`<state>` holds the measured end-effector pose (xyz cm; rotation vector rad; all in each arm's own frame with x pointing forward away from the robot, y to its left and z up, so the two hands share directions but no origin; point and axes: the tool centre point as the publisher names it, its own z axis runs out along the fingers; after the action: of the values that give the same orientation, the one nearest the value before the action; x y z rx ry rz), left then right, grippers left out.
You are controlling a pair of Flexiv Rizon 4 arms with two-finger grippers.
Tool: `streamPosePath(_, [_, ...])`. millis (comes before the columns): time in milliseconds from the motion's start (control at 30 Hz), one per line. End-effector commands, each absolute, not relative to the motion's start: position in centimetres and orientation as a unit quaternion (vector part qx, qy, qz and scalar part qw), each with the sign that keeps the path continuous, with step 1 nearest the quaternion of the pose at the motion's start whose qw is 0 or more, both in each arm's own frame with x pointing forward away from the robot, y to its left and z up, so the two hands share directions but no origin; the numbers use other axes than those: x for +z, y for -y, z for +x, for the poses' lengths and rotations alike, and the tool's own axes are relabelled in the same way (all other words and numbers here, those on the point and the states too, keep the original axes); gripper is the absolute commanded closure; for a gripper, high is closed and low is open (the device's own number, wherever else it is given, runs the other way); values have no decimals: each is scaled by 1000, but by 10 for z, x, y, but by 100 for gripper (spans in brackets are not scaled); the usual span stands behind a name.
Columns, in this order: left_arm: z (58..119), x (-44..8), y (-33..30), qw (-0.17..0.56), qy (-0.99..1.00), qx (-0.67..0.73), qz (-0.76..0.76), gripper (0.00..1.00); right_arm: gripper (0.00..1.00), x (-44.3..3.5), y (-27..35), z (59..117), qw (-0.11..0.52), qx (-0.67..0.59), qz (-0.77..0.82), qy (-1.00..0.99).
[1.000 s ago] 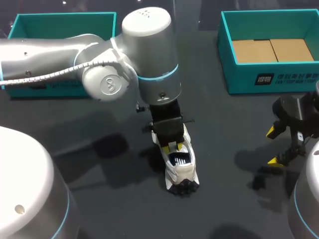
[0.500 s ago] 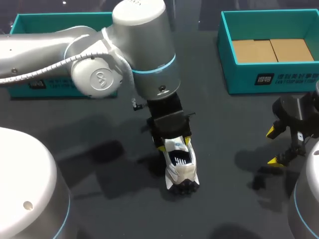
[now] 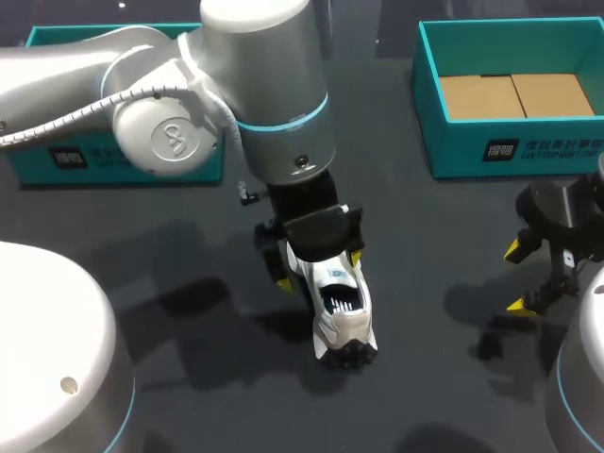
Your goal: Take the shoe out of the shoebox, open the shoe tongue, remove and reinsert the insole, then place the shoe into the shoebox
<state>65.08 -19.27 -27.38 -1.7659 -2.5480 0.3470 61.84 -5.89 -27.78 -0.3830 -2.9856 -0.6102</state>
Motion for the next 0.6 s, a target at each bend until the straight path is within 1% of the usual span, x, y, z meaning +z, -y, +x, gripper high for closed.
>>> streamPosePath(33, [648, -279, 188, 23, 868, 116, -483, 0, 0, -278, 59, 617, 34, -198, -125, 972])
streamPosePath(100, [642, -280, 188, 26, 898, 103, -426, 0, 0, -278, 59, 617, 34, -198, -125, 972])
streamPosePath(200, [632, -280, 189, 31, 950, 90, -297, 0, 0, -278, 59, 617, 34, -198, -125, 972])
streamPosePath(233, [630, -278, 189, 10, 963, 79, -258, 0, 0, -278, 59, 617, 34, -198, -125, 972])
streamPosePath(600, [630, -278, 189, 10, 963, 79, -258, 0, 0, -278, 59, 617, 34, -198, -125, 972])
